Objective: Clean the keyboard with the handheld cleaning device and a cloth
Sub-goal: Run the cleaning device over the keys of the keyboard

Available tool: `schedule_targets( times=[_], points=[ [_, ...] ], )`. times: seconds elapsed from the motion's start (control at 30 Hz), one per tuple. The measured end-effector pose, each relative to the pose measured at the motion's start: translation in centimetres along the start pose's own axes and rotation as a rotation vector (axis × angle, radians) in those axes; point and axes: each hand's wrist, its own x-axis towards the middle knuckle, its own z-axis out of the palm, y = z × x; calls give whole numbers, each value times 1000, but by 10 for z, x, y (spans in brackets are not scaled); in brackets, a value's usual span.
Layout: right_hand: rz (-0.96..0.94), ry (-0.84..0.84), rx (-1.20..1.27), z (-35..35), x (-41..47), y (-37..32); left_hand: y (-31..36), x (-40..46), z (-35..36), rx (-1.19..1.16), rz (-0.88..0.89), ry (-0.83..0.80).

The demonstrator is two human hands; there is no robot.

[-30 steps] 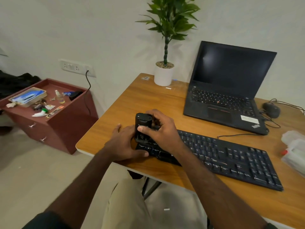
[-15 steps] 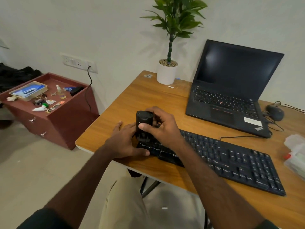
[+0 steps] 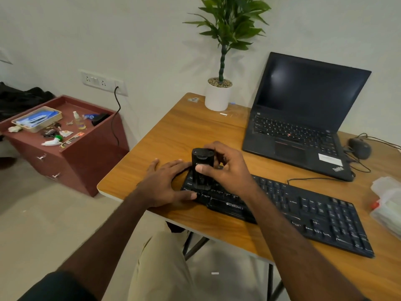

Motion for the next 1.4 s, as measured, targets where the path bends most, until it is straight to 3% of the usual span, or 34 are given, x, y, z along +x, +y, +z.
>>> schedule_targets(
  times=[0.3,0.5,0.63,0.93,1.07,1.27,1.4],
  points=[
    [26,-81,-24,-45,-23,7,0,1,0,-19,-14,-5],
    [-56,90,68,-39,-19,4,-2,2,2,-26,-4,2],
    [-7,27,82,-18,-22,6,0,2,2,-38,-8,-3],
    [43,-16,54,-71,-41,12,-4,4,4,-23,-19,-8],
    [-29,108,76,-60,-36,10,-3,4,4,-18,-14,-3],
    [-5,98,110,-12,-29,9,-2,4,4,-28,-4,16],
    [24,134,89,-16,-31,16,-4,4,5,-27,-10,11]
  ],
)
